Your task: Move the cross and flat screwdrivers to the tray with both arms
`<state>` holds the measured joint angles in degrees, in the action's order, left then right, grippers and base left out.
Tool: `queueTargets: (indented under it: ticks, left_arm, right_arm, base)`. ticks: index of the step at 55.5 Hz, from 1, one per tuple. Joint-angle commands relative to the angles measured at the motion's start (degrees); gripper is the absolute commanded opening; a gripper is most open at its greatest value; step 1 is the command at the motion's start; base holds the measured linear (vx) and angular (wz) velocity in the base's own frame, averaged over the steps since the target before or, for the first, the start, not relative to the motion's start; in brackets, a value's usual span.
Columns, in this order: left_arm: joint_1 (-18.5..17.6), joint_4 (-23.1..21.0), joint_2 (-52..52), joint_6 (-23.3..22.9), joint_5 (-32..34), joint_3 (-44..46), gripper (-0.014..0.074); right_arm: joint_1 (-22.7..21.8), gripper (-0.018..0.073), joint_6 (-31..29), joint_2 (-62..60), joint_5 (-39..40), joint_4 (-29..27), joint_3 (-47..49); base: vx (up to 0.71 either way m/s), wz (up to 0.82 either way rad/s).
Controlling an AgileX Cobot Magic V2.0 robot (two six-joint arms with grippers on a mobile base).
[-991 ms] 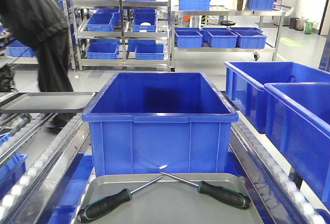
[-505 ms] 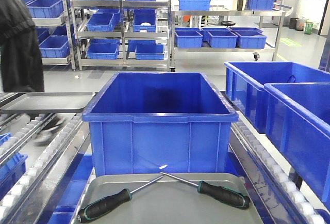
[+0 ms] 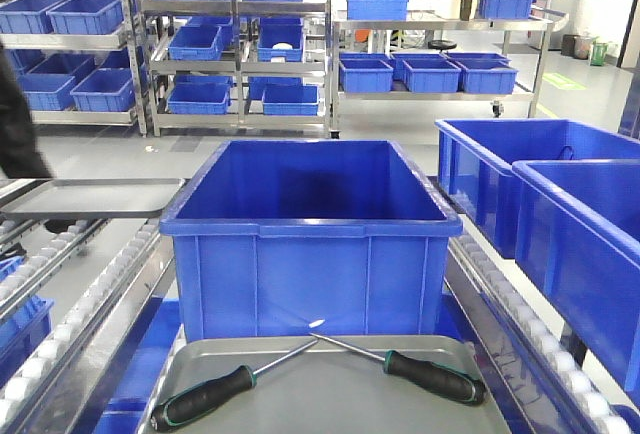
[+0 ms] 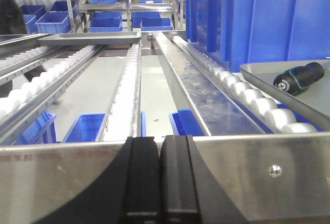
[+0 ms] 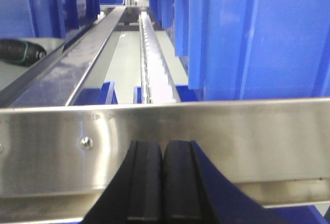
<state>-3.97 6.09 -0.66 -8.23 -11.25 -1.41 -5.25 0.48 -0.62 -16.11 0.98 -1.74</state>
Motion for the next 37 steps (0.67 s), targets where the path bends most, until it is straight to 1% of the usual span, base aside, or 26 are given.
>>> queueTargets:
  ticks: [1,37]
  left_arm:
    - [-0.05,-0.41,-0.18,-0.54,4.43,1.51,-0.0006]
    - [-0.05,-0.41,-0.18,-0.54,4.48,1.51,-0.0006]
  right_arm:
    - [-0.33,-0.0013,0.15,0.27,4.21,0.68,-0.38]
    - [-0.33,-0.0011,0.15,0.27,3.9,0.68,-0.38]
  base:
    - [0.0,0.0]
    - [0.0,0.0]
